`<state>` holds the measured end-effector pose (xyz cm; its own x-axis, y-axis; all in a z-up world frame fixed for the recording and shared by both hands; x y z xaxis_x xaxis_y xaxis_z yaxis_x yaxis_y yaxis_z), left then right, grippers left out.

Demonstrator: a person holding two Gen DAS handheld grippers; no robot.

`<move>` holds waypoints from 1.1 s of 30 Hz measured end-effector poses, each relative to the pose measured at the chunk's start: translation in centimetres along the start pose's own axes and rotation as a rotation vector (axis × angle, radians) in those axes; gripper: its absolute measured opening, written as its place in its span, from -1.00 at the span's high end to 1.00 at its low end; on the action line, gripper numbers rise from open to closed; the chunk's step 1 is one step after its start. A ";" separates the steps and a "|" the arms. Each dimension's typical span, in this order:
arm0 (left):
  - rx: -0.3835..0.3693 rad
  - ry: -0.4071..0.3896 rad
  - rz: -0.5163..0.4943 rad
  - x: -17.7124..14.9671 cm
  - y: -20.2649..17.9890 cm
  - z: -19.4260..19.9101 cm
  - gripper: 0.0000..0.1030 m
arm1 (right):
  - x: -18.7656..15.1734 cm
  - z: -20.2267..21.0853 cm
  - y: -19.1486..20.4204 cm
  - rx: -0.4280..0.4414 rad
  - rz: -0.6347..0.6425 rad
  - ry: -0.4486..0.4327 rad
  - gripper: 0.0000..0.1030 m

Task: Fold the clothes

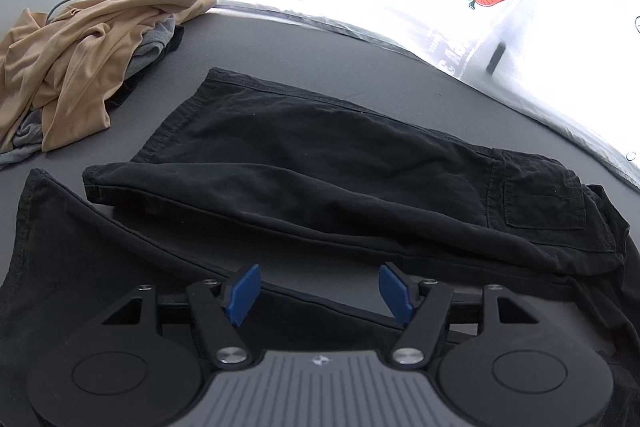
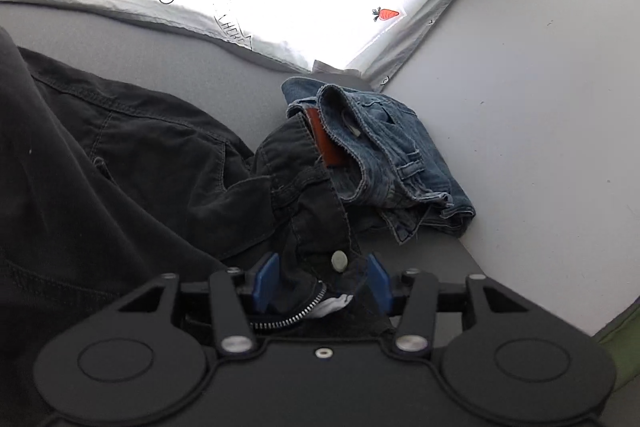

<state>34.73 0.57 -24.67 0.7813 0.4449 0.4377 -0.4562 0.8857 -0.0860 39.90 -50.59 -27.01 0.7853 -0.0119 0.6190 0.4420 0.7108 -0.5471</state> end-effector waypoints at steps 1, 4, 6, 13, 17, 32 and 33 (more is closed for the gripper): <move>0.009 -0.008 0.018 0.2 0.8 0.1 -0.33 | 0.5 0.4 -0.2 0.007 -0.014 -0.007 0.01; 0.034 -0.025 0.089 0.7 3.9 0.2 -0.33 | 1.8 1.8 0.2 0.044 -0.017 -0.042 -0.08; 0.047 -0.035 0.131 1.1 6.0 0.3 -0.33 | 2.6 2.8 1.1 0.077 0.011 -0.071 -0.12; -0.052 -0.103 0.201 5.4 11.5 0.4 -0.18 | 3.9 8.8 7.4 0.232 0.149 -0.163 -0.28; -0.070 -0.128 0.126 9.7 12.5 -1.2 0.09 | 4.7 12.9 11.6 0.355 0.191 -0.205 -0.30; -0.164 0.065 0.000 21.7 11.1 -16.5 -0.58 | 6.3 20.9 26.1 0.546 0.168 -0.067 -0.44; -0.156 0.044 0.001 21.7 10.9 -16.4 -0.20 | 6.1 21.1 26.8 0.542 0.195 -0.074 -0.44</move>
<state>53.65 22.06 -30.78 0.8001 0.4484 0.3983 -0.3883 0.8934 -0.2259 47.36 -16.77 -26.02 0.7890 0.1902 0.5842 -0.0077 0.9539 -0.3002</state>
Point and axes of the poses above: each gripper's, at about its wrist camera, not at the fingertips, and z roughly against the way its jaws point, y to its left, x to its top, the point moved 9 cm from there along -z, roughly the way its jaws point, and after that the axes turned 8 degrees about y, right-handed, at the moved point
